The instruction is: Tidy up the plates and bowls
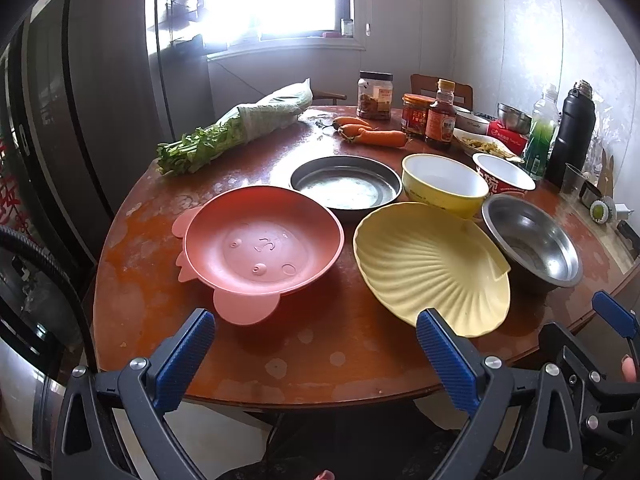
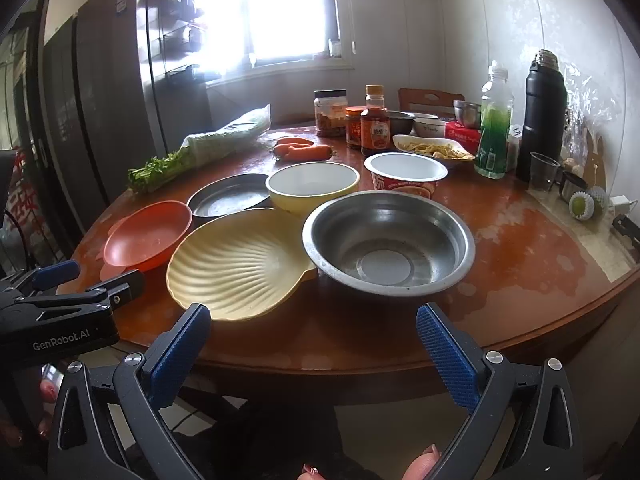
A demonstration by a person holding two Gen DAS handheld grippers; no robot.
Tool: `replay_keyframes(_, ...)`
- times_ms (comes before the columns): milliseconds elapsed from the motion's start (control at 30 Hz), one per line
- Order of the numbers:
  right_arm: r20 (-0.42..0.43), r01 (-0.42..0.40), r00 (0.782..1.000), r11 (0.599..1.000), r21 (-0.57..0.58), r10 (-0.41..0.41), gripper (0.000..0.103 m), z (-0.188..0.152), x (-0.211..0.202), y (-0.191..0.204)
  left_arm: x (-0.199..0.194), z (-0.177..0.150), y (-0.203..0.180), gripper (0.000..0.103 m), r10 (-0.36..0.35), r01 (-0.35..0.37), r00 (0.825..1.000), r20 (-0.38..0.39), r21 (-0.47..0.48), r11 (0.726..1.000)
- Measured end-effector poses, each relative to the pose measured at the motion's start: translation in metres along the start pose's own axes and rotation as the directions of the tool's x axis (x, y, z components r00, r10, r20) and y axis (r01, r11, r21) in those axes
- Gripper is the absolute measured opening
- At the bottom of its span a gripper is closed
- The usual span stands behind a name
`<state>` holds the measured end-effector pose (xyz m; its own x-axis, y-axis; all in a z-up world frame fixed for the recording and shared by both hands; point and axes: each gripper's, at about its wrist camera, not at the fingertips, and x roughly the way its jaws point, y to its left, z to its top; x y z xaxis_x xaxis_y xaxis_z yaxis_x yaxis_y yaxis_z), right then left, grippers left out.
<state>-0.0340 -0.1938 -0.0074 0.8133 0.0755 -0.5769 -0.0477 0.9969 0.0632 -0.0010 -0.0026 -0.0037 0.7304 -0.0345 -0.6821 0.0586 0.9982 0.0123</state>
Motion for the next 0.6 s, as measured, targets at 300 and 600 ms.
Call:
replay_keyframes(300, 0.002, 0.002, 1.000, 1.000, -0.004, -0.002, 0.103, -0.0003, -0.0006, 0.0015, -0.0038, -0.0012, -0.0024, 0.102, -0.003, 0.002, 1.000, 0.009, 0.007, 1.000)
replay_keyframes(600, -0.001, 0.017, 1.000, 1.000, -0.006, -0.017, 0.103, -0.0005, -0.0004, 0.0024, -0.0041, -0.0010, -0.0021, 0.102, -0.003, 0.003, 1.000, 0.009, 0.009, 1.000)
